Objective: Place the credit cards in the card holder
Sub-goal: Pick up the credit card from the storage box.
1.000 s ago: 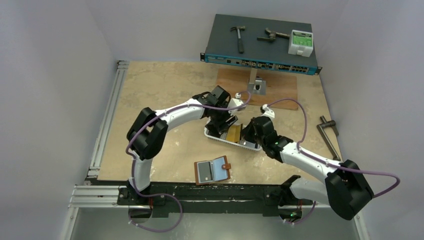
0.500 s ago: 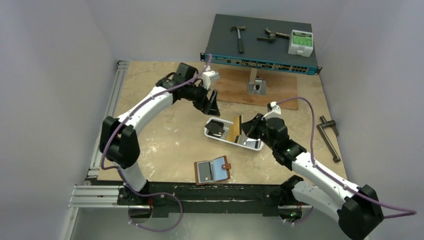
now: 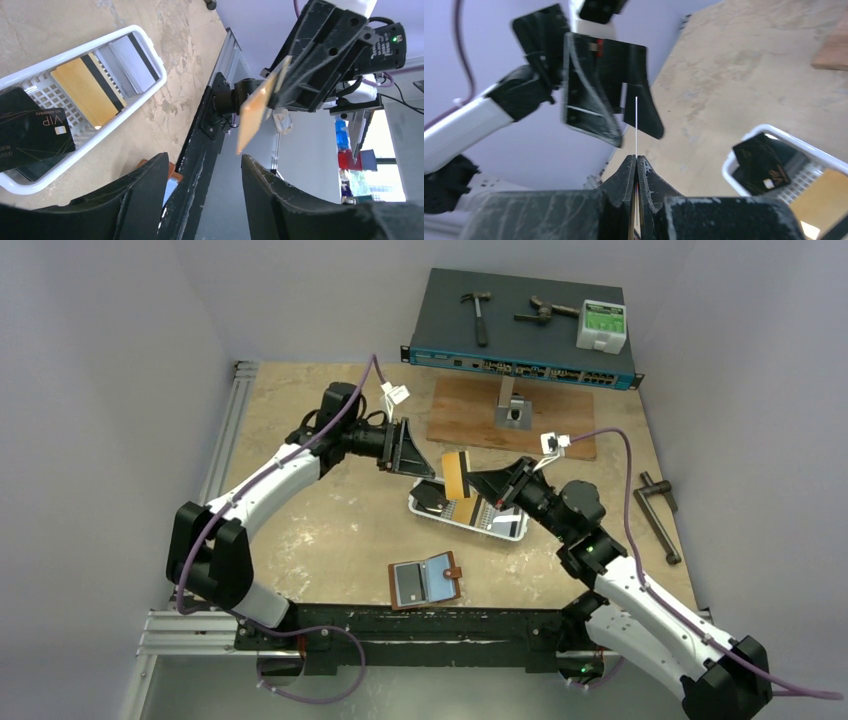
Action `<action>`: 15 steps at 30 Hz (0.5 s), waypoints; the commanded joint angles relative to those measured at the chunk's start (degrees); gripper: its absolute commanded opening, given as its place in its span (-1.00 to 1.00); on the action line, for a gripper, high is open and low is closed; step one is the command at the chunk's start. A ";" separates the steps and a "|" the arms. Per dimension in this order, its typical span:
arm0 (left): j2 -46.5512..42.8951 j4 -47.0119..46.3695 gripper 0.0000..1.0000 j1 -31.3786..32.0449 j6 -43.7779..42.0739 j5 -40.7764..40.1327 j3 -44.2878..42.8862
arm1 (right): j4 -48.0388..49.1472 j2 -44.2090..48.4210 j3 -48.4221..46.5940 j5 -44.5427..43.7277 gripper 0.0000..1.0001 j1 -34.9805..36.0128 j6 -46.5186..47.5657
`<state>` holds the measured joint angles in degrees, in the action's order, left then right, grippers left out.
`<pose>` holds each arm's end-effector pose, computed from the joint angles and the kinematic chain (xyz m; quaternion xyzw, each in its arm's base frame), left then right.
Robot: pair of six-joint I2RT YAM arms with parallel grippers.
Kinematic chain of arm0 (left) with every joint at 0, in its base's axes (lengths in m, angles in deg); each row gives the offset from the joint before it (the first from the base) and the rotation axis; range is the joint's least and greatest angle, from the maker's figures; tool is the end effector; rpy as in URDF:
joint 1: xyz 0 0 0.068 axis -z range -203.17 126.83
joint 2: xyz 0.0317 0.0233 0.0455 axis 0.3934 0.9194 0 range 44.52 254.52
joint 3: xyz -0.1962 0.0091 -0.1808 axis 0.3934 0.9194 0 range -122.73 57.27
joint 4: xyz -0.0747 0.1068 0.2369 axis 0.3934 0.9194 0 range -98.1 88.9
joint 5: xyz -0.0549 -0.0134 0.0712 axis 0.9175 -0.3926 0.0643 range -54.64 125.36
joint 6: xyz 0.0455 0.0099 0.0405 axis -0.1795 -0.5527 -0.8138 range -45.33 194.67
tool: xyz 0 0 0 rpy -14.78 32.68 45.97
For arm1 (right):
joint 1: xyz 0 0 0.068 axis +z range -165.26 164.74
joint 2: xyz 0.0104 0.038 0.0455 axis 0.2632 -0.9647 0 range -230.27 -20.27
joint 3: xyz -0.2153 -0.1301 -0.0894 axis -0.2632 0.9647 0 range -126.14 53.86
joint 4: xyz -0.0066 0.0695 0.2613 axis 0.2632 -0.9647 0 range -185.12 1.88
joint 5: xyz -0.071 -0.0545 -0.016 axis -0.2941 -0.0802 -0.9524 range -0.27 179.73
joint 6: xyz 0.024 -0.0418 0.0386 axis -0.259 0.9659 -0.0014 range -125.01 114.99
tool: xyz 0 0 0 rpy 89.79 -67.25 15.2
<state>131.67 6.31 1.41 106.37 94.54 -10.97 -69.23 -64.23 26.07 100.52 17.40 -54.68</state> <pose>0.3010 -0.1817 0.2916 0.1863 0.7785 -0.5779 0.1590 0.1766 0.1235 0.2849 0.0344 0.6896 0.5231 0.4997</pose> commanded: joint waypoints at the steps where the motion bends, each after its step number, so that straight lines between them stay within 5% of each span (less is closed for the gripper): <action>1: -3.75 -14.37 -0.06 -0.35 11.28 5.98 3.32 | 11.65 -1.97 -3.42 9.38 -1.00 -0.15 -3.83; 5: -5.84 -20.06 -0.18 -0.63 14.96 7.98 4.23 | 15.68 -4.44 -4.15 11.52 -1.00 -0.14 -5.83; 11: -8.13 -33.53 -0.05 -1.04 24.97 11.31 7.50 | 17.46 -6.31 -5.38 13.12 -1.00 -0.14 -7.06; 15: -9.15 -34.17 0.01 -1.02 25.23 12.40 7.85 | 16.99 -6.56 -6.25 12.94 -1.00 -0.13 -6.95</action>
<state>124.70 -20.13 0.43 126.85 102.63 -3.72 -53.69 -70.49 22.50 112.50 17.40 -61.39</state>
